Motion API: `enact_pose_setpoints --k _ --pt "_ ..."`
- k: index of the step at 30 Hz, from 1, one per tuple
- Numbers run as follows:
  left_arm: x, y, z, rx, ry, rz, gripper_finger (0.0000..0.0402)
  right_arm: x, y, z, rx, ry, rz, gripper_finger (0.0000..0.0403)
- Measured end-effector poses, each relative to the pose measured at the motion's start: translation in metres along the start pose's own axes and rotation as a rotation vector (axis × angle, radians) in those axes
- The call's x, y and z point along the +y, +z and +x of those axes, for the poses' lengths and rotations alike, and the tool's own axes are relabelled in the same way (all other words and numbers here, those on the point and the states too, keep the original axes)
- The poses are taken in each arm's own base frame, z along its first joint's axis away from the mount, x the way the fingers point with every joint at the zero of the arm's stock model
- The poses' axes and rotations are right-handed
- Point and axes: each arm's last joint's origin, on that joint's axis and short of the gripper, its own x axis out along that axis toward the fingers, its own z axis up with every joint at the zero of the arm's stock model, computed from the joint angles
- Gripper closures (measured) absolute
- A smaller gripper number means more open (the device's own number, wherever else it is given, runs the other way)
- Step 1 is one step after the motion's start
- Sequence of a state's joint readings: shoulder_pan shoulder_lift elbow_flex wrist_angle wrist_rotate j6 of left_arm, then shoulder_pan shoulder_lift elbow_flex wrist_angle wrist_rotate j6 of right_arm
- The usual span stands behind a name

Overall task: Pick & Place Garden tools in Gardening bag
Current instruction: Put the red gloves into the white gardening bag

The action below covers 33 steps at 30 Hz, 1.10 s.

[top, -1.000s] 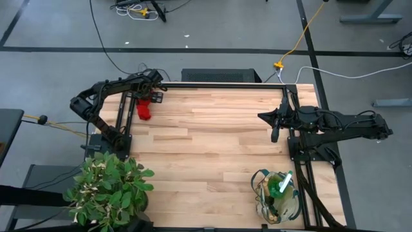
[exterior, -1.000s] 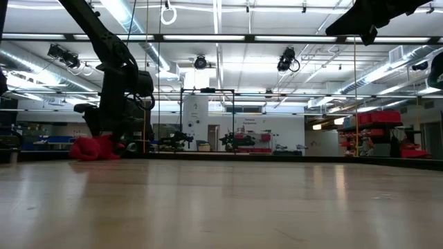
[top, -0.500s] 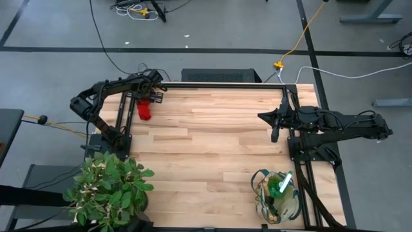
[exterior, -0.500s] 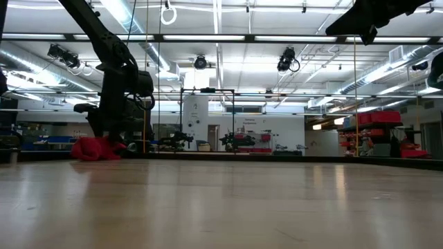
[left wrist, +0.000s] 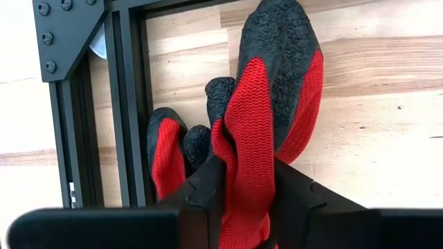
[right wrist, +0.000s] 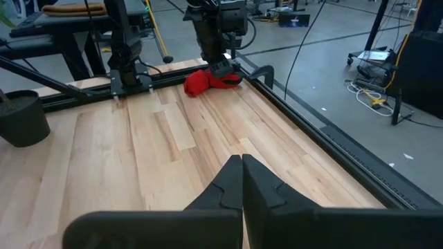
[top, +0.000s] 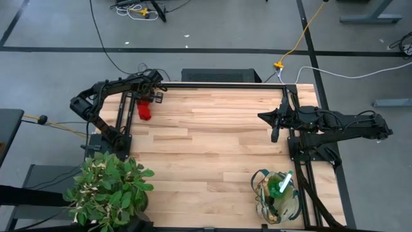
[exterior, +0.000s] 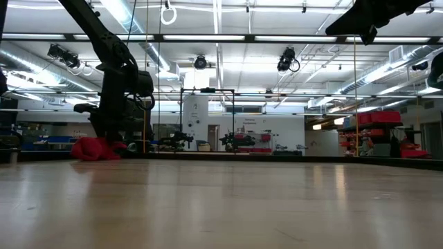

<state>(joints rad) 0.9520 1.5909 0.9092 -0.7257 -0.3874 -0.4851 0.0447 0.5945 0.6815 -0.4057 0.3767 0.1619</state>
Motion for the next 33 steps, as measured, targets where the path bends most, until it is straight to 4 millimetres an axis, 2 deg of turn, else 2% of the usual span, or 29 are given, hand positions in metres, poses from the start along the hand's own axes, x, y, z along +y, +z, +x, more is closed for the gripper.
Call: enact_pose_setpoints --k 16,28,33 --pt "-0.0012 -0.0013 -0.0001 0.032 -0.049 0.003 0.0368 0.0 0.0 0.0 0.0 0.0 0.002 0.04" --pt "-0.003 -0.0034 -0.0009 0.083 -0.129 0.005 0.0375 0.0 0.0001 0.0 -0.001 0.0 0.002 0.04" --pt "-0.0016 -0.0063 -0.0092 0.087 -0.151 0.012 0.0377 0.0 0.0001 0.0 -0.001 0.0 0.001 0.04"
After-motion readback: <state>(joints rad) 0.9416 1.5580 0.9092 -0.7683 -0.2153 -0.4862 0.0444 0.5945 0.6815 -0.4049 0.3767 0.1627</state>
